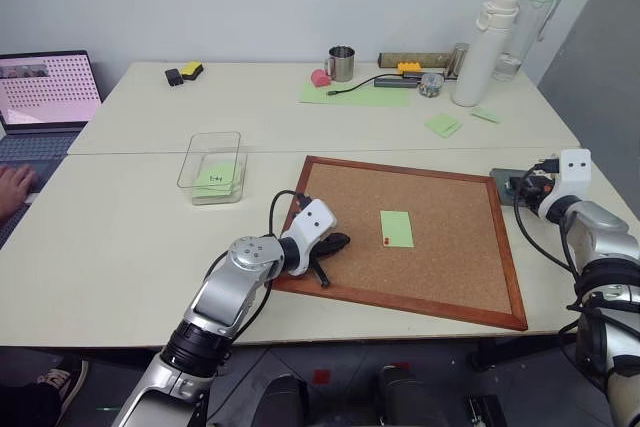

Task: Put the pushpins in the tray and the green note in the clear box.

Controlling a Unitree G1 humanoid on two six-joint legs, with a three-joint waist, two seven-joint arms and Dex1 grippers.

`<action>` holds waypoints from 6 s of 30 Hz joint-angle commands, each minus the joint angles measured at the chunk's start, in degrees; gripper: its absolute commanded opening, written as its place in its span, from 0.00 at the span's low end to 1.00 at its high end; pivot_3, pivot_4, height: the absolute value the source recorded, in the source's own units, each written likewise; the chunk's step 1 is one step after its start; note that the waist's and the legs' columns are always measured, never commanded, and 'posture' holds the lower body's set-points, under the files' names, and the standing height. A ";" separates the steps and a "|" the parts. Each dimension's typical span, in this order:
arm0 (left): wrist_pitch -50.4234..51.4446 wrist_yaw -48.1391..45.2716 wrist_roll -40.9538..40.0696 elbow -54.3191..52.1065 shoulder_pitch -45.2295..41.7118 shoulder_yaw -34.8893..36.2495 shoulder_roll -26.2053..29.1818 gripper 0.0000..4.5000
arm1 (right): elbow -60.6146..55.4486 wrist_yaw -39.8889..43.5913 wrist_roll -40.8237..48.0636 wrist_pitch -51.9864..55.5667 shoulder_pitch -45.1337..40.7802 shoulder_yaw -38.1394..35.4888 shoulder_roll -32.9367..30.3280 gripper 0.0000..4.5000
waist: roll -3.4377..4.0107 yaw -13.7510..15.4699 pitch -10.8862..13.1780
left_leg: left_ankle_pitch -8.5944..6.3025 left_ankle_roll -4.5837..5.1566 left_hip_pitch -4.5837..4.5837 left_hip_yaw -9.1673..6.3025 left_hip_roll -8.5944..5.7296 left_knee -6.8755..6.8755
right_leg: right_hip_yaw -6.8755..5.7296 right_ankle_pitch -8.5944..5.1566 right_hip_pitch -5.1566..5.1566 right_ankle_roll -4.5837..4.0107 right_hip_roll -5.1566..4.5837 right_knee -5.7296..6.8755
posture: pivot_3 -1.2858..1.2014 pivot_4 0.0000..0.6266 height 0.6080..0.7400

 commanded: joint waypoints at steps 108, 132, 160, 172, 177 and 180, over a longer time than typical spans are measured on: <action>41.33 30.69 -67.95 7.37 -15.08 42.72 -25.47 0.52 | -85.06 13.88 -5.92 5.18 20.84 26.26 5.16 0.00 | -0.57 1.74 0.38 | 0.04 -0.10 -0.31 -0.91 -0.14 0.17 | -0.48 -0.03 -0.03 -0.01 -0.07 0.01 | 0.52 0.24 1.00; 33.62 27.11 -63.49 9.44 -14.29 32.36 -18.06 0.01 | -87.53 13.19 -5.28 6.86 18.30 23.49 4.36 0.00 | -0.56 1.74 0.39 | 0.05 -0.11 -0.30 -0.90 -0.14 0.16 | -0.49 -0.03 -0.03 -0.02 -0.07 0.00 | 0.52 0.24 1.00; -13.27 -1.63 -8.95 5.41 -24.03 -9.22 -9.06 0.01 | -36.75 -1.49 3.88 21.51 12.93 -9.67 1.77 0.00 | -0.37 1.62 0.49 | 0.04 -0.07 -0.26 -0.05 -0.12 0.06 | -0.11 -0.01 -0.07 -0.02 -0.10 -0.23 | 0.52 0.24 1.00; -10.04 -0.08 -5.95 0.40 -18.41 -7.62 -9.83 0.00 | -9.92 4.24 2.95 11.34 1.13 -6.90 -2.78 0.35 | -0.18 1.44 0.61 | 0.03 -0.07 -0.31 -0.05 -0.11 0.07 | -0.09 0.00 -0.10 0.06 -0.08 -0.21 | 0.52 0.24 1.00; -8.87 0.24 -5.55 -0.84 -17.43 -7.15 -9.77 0.00 | -7.65 4.67 2.98 9.60 0.44 -6.51 -3.75 0.49 | -0.18 1.45 0.61 | 0.03 -0.07 -0.30 -0.04 -0.12 0.10 | -0.08 0.03 -0.09 0.10 -0.09 -0.21 | 0.52 0.24 1.00; -8.92 0.26 -5.54 -0.15 -17.80 -6.49 -10.14 0.00 | -7.96 4.64 2.74 7.76 0.72 -6.59 -4.93 0.49 | -0.17 1.45 0.61 | 0.03 -0.07 -0.30 -0.05 -0.12 0.10 | -0.08 0.04 -0.09 0.10 -0.09 -0.20 | 0.52 0.24 1.00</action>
